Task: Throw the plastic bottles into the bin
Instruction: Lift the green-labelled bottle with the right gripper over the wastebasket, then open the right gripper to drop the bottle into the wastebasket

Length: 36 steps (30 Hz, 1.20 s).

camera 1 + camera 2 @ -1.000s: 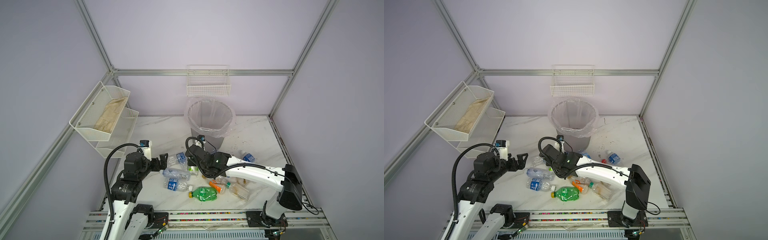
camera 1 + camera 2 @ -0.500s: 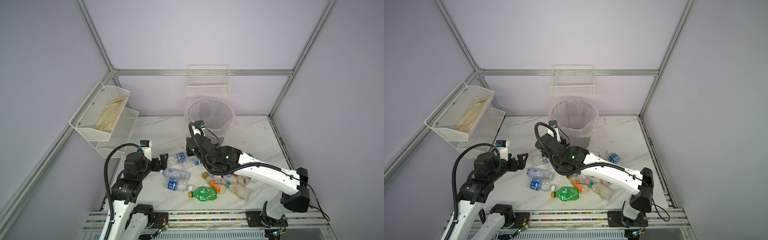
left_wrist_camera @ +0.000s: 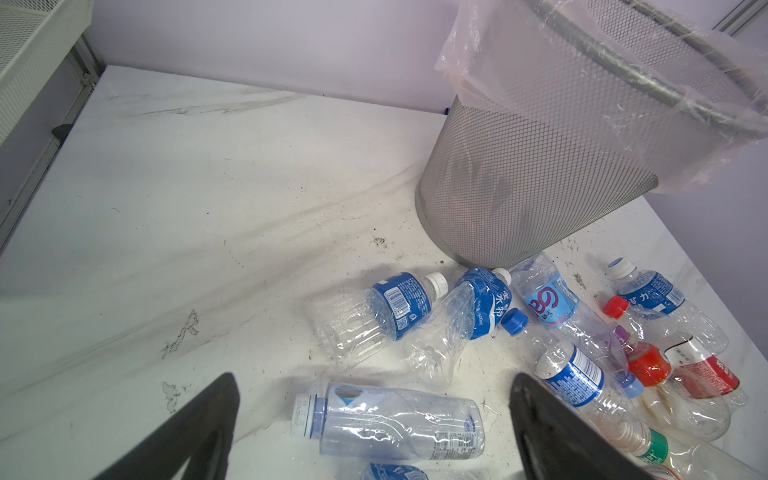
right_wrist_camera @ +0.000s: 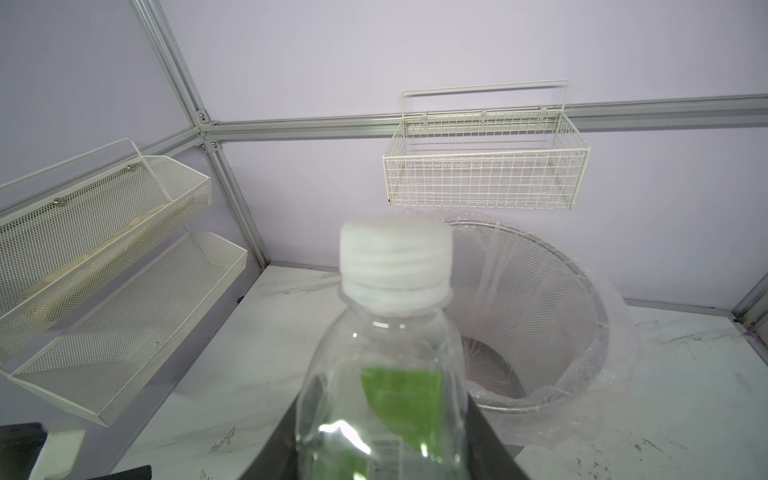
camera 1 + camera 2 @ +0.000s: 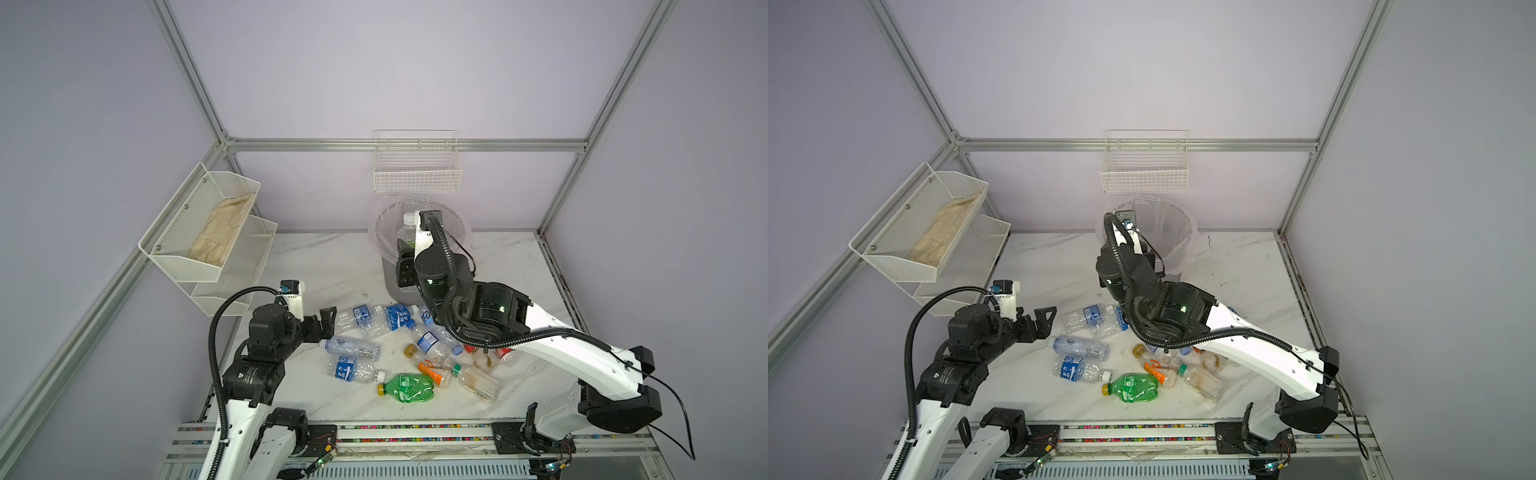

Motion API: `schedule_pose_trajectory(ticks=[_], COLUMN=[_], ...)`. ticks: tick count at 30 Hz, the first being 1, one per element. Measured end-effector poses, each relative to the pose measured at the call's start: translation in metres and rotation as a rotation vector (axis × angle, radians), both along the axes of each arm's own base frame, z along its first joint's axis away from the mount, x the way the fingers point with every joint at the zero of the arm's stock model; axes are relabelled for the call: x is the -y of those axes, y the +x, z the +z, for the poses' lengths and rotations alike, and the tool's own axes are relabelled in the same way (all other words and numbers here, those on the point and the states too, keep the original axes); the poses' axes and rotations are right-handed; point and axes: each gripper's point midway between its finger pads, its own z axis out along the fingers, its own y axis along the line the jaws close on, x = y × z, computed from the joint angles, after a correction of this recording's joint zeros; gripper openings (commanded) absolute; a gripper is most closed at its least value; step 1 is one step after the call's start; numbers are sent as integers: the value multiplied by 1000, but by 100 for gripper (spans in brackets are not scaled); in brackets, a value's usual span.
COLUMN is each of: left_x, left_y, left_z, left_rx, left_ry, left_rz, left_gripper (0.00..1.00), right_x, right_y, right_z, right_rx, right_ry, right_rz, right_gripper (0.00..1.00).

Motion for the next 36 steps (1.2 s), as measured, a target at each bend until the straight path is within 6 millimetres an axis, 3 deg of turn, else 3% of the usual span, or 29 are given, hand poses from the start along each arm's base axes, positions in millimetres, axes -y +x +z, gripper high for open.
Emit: schedule_pose_trajectory(ticks=[5, 10, 24, 32, 34, 36], left_x=[0, 0, 1, 0, 1, 1], left_y=[0, 0, 0, -1, -1, -1], left_z=[0, 0, 0, 1, 1, 1], left_rx=[-1, -1, 0, 4, 4, 5], left_ry=[0, 0, 0, 0, 0, 0], left_rz=[0, -1, -2, -2, -3, -4], left_gripper=[100, 100, 100, 100, 100, 100], right_x=[5, 8, 37, 36, 39, 42], right_y=[5, 21, 84, 134, 153, 173], right_z=[15, 18, 7, -14, -22, -30], right_rx=[35, 43, -4, -63, -85, -111], right_ry=[-15, -25, 12, 20, 23, 22], right_rz=[-34, -66, -116, -126, -137, -152], right_gripper=[29, 29, 29, 30, 35, 66])
